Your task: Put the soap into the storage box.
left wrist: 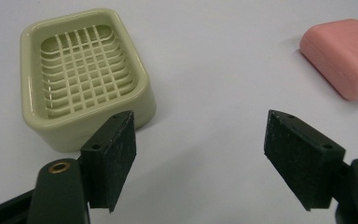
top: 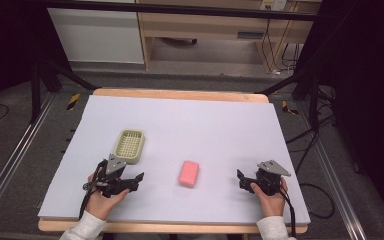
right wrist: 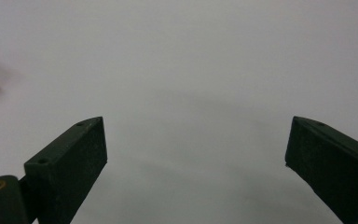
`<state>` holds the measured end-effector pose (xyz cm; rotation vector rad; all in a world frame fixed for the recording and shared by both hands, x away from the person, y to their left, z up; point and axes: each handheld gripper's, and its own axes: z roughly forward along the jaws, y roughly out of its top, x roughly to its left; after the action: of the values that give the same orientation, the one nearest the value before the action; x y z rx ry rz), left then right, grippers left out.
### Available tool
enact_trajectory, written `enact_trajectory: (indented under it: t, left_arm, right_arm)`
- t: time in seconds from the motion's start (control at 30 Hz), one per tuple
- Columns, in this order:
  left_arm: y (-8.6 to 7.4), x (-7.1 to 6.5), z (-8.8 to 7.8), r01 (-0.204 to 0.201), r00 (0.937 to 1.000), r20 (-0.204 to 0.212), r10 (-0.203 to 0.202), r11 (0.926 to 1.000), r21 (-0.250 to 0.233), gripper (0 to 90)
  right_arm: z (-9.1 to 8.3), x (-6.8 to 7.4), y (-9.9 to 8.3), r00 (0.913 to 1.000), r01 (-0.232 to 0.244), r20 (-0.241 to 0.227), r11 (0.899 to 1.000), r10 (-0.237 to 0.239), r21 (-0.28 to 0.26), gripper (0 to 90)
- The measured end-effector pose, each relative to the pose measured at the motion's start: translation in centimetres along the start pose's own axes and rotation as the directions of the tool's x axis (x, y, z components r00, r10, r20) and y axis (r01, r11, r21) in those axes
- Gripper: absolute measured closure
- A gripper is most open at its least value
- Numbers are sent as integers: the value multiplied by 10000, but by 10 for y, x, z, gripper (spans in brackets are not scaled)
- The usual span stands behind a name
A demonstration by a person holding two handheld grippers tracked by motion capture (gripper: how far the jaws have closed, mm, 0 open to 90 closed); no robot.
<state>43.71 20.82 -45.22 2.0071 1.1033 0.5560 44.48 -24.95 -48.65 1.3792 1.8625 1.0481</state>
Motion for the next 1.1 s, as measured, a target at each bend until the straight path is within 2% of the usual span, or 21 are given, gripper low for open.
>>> enact_trajectory:
  t: [0.4,0.57,1.1]
  left_arm:
    - [12,-4,4,-49,9999,145,48,10000,12,249]
    - [20,-7,5,110,9995,309,-104,9998,-166,249]
    - [40,-25,13,-91,9978,660,109,9996,-268,249]
  right_arm:
    - [1,0,0,10000,-27,29,10000,27,94,60]
    - [1,0,0,10000,-27,47,9999,27,100,60]
    - [1,0,0,10000,-71,40,9999,71,157,60]
